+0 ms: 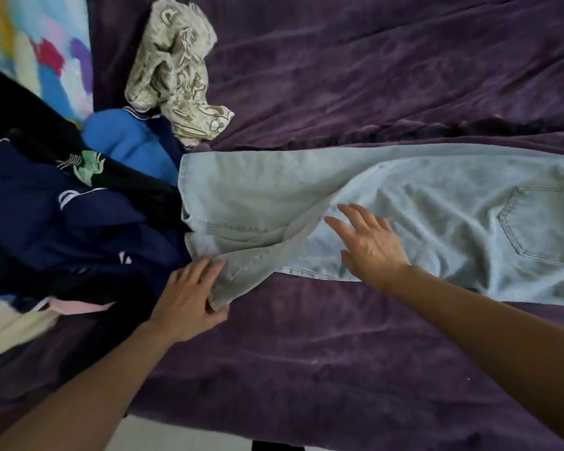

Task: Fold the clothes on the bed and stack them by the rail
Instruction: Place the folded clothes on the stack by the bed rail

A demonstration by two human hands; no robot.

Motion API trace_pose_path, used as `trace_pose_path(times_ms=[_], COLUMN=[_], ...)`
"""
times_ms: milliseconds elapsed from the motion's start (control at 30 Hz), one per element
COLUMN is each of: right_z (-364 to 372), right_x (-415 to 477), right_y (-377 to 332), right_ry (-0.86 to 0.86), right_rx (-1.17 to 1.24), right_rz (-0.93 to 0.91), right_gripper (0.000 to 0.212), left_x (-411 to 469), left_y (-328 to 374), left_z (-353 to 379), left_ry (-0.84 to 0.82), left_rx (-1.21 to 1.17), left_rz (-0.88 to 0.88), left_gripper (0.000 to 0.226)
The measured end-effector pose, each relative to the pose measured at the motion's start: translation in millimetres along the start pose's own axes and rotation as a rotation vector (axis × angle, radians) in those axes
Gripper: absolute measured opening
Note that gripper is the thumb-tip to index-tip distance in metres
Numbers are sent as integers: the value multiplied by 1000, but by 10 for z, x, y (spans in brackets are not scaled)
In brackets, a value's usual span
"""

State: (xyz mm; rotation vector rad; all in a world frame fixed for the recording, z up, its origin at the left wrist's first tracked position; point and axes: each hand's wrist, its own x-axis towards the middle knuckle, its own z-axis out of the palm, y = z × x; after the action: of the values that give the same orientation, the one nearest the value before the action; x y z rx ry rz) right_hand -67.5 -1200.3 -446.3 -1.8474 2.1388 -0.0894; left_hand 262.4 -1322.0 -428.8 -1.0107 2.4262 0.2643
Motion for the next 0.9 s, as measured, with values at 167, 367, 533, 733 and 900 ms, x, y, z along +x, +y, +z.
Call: trace_pose_path(times_ms=[167,367,533,733,900], right_z=[101,-234,-242,383,575], right_x=[602,1416,1909,1372,1333], right_y=[-450,-521,-707,-1268,-1099], right_ry=[-48,172,134,-35,-80], right_rx=[-24,174,113,24,123], right_rz=[-13,292,502,259,423], right_gripper=[36,25,39,54,58], left_x=[295,1043,1767,1395,1809], left_y=[-28,-932,-1383,-1012,-1120], left_z=[67,-824,-1121,-689,-992], left_ry=[192,262,300,152,578], left_rx=[106,-995,-1077,-755,-750], left_rz=[170,-167,-488,-418,-324], left_gripper=[48,18,39,24,11])
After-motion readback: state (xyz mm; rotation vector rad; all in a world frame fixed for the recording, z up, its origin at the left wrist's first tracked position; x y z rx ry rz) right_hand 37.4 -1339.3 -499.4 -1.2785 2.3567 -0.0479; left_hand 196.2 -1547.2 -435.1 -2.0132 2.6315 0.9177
